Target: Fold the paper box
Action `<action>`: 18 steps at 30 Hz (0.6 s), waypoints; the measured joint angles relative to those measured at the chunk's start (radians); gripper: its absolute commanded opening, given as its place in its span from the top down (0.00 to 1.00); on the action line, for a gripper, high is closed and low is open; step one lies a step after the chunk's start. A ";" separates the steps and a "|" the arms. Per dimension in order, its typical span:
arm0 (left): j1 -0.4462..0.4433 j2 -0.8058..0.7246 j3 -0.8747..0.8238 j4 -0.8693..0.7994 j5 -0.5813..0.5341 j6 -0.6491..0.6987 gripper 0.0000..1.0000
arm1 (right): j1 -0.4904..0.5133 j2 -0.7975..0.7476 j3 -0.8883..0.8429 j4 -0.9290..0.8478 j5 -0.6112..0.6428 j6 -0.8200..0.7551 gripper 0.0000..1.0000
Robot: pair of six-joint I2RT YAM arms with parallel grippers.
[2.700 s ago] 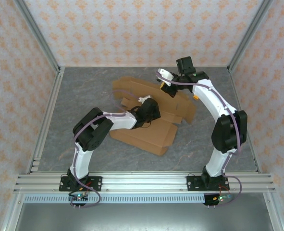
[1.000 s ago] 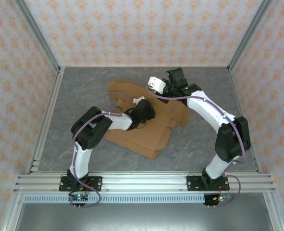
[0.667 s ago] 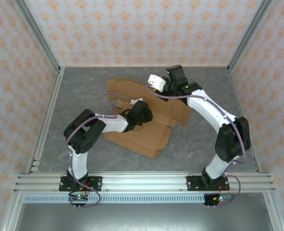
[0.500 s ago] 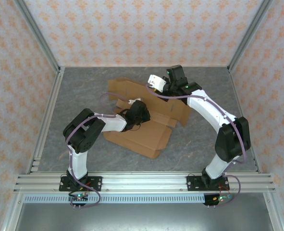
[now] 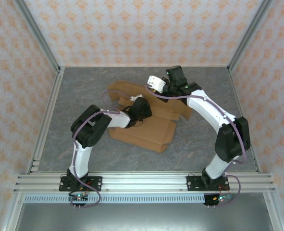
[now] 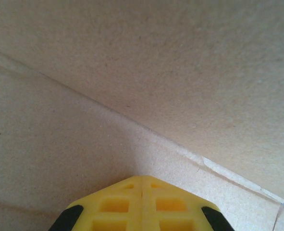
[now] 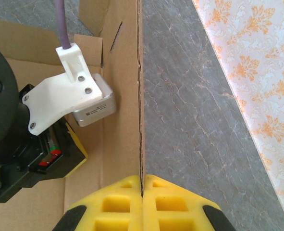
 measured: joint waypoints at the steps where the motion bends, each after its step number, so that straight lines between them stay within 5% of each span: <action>1: 0.000 0.004 0.003 0.003 -0.001 0.000 0.96 | 0.000 0.000 0.000 0.000 0.002 0.000 1.00; 18: 0.000 -0.055 -0.070 0.006 0.008 0.005 0.90 | 0.005 0.000 -0.137 0.234 0.180 -0.154 1.00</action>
